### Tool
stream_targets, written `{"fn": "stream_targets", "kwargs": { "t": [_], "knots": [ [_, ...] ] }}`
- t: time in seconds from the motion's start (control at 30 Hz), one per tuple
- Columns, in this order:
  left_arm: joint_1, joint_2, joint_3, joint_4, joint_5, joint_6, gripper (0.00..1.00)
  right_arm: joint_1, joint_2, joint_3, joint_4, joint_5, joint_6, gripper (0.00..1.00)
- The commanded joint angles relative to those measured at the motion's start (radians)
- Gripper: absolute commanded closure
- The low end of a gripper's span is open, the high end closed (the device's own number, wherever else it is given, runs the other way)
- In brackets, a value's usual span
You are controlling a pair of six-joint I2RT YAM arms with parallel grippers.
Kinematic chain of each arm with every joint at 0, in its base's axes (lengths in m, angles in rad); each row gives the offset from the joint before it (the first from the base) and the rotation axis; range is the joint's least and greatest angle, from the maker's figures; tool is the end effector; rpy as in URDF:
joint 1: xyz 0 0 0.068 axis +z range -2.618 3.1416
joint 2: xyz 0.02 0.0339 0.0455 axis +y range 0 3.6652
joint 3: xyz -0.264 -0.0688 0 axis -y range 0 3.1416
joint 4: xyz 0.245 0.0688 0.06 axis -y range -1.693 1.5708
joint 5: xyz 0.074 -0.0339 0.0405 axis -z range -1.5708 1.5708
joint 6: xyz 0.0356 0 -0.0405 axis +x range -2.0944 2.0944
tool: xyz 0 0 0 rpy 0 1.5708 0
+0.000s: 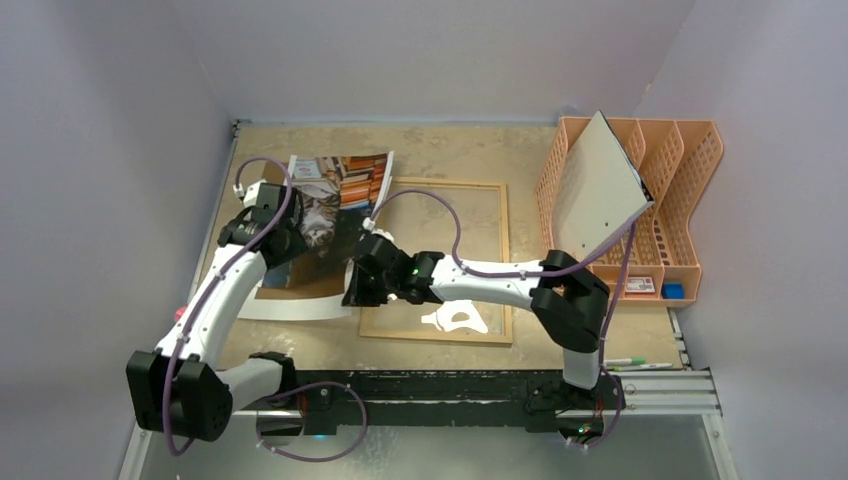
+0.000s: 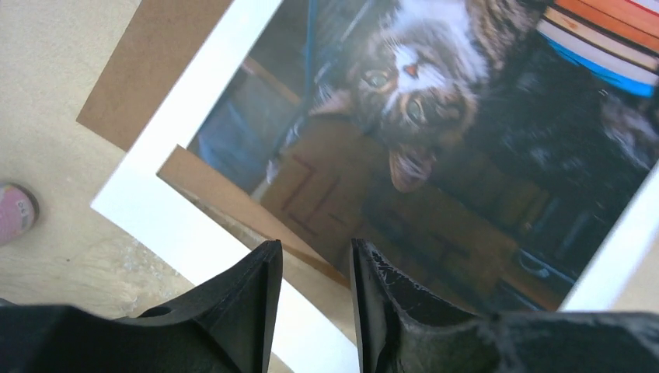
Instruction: Put the photo into the frame
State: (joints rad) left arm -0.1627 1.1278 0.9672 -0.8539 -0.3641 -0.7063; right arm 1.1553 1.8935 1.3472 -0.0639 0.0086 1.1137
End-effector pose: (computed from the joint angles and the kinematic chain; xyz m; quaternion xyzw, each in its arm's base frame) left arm 0.2141 -0.0223 0.2810 -0.3018 0.8976 0.0442 0.3182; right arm 0.1755 0.3970 0.2251 -0.0165 0.8867 0.4171 0.1987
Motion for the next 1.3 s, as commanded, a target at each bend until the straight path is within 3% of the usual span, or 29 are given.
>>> {"fn": "stream_targets", "kwargs": {
  "t": [0.0, 0.17, 0.37, 0.53, 0.9, 1.27],
  "knots": [
    [0.054, 0.114, 0.047, 0.069, 0.003, 0.059, 0.60, -0.012, -0.097, 0.024, -0.134, 0.033, -0.097, 1.00],
    [0.105, 0.210, 0.106, 0.113, 0.105, 0.063, 0.59, -0.040, -0.115, 0.088, -0.150, -0.004, -0.236, 1.00],
    [0.130, 0.238, 0.107, 0.139, 0.097, 0.066, 0.58, -0.040, -0.079, 0.295, -0.334, -0.010, -0.404, 1.00],
    [0.152, 0.208, 0.110, 0.136, 0.042, 0.052, 0.57, -0.062, -0.170, 0.212, -0.242, -0.030, -0.409, 1.00],
    [0.162, 0.172, 0.127, 0.123, -0.031, 0.049, 0.55, -0.121, -0.214, 0.257, -0.254, -0.082, -0.364, 1.00],
    [0.198, 0.247, 0.157, 0.226, 0.097, 0.036, 0.54, -0.147, -0.403, 0.123, -0.340, -0.211, -0.408, 1.00]
  ]
}}
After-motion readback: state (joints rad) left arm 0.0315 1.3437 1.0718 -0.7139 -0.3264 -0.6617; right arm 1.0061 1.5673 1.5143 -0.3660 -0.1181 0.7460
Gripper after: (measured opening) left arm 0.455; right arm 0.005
